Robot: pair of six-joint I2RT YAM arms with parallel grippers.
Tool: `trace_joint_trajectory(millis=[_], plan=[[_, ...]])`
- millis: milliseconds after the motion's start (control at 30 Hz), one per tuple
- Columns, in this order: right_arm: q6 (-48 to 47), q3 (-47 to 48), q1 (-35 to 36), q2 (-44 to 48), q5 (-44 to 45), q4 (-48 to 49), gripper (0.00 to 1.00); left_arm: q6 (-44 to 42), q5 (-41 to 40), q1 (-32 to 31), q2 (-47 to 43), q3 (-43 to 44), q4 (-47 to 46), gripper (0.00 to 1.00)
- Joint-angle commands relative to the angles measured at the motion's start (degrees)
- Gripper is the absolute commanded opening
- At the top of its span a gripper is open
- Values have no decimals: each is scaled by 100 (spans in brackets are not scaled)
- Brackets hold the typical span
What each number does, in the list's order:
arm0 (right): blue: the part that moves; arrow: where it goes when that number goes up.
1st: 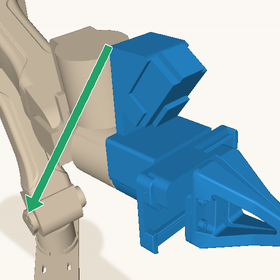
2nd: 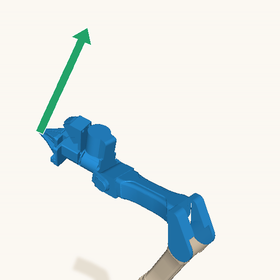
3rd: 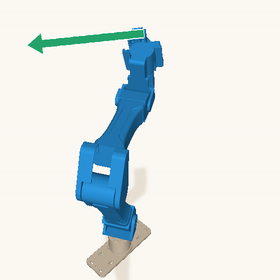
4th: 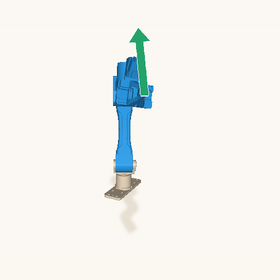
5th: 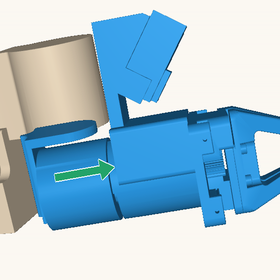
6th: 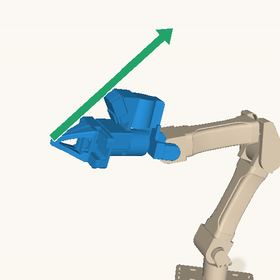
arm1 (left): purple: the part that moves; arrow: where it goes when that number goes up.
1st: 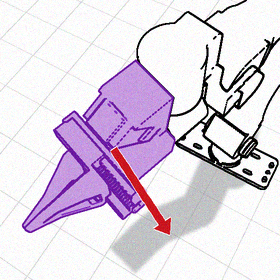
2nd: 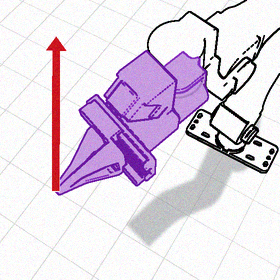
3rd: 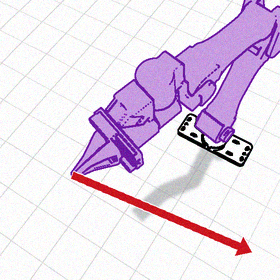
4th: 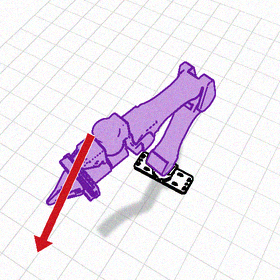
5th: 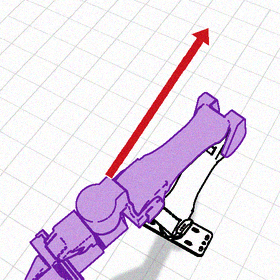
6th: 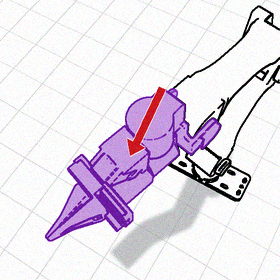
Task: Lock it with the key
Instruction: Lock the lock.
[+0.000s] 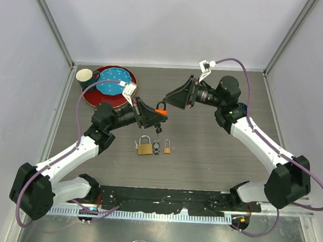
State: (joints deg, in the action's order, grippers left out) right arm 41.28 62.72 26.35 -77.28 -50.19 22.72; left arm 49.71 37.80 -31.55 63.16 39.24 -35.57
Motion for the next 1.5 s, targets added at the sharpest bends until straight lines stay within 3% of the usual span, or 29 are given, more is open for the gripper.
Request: trace_joint_trajectory(millis=[0, 400, 467, 600, 933, 1133, 1467], plan=[[12, 109, 194, -51, -131, 505, 71, 74, 113, -18, -119, 189, -591, 0], [-76, 65, 520, -156, -263, 549, 50, 56, 193, -9, 65, 347, -574, 0], [-102, 48, 512, -174, -289, 558, 41, 38, 210, -9, 74, 347, -574, 0], [-94, 30, 520, -156, -280, 576, 33, 21, 201, -9, 56, 347, -574, 0], [170, -163, 520, -174, -263, 953, 29, -5, 236, -18, 4, 356, -635, 0], [319, -172, 520, -200, -324, 1129, 2, -5, 254, -9, 13, 338, -653, 0], [250, -41, 503, -60, -167, 1007, 2, -76, 263, -9, -49, 303, -512, 0]])
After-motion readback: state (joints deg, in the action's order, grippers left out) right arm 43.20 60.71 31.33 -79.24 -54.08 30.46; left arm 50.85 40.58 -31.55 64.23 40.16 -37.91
